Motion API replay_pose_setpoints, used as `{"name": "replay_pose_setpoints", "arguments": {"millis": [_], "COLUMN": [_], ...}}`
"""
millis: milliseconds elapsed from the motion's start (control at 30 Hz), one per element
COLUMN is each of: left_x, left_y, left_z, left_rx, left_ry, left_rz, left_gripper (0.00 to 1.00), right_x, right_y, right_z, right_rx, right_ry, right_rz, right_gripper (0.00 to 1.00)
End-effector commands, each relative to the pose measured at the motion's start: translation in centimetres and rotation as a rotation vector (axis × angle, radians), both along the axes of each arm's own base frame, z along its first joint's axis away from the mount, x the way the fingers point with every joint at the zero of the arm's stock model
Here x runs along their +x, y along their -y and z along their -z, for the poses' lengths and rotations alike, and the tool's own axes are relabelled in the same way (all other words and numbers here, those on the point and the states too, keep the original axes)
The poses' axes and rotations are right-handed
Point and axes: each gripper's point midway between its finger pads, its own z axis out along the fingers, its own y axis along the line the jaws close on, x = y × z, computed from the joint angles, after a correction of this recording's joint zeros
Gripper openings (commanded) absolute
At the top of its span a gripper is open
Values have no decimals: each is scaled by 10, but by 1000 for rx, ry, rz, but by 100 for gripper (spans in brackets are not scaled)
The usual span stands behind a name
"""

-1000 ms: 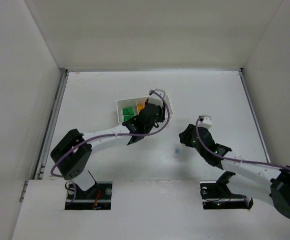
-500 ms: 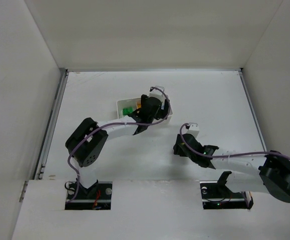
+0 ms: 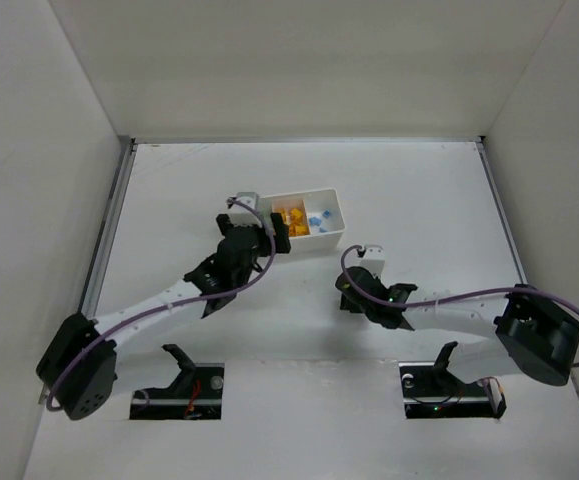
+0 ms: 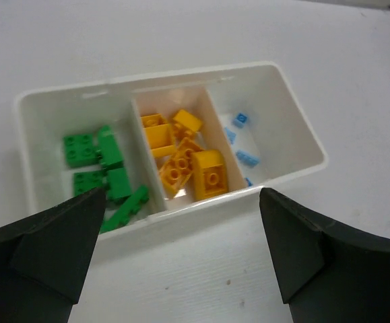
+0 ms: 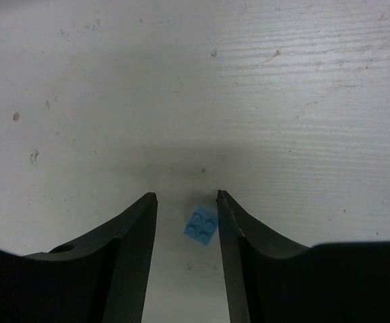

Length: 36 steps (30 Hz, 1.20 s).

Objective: Sort the legos into containers by color

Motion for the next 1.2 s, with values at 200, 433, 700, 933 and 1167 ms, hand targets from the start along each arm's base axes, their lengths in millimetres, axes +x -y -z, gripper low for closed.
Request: {"name": "replay_pose_setpoints", "arguments": {"millis": [200,433,700,933,1167], "left_x": [-24,-35,-40,-41,-45], "left_y": [-101,-122,-135,-143,-149], "left_z": [27,43,61,63,71], "left_rx": [-146,-194,-213,-224,-240], "left_ry": [-33,-63,-121,-123,-148], "left_rz": [-303,-366,-426,-459,-488], "left_gripper": [100,100,100,100,100], "right_x": [-7,-11,-4,11,80], "right_y": [6,3,1,-11,-35], "right_z": [-9,-1,-12,-65,-164], "right_rx": [-55,-96,-87,16,141], "right_ry": [3,-20,17,127,334], "right_rz": [55,52,64,22,-32], "right_gripper": [47,38,25,25,25]}}
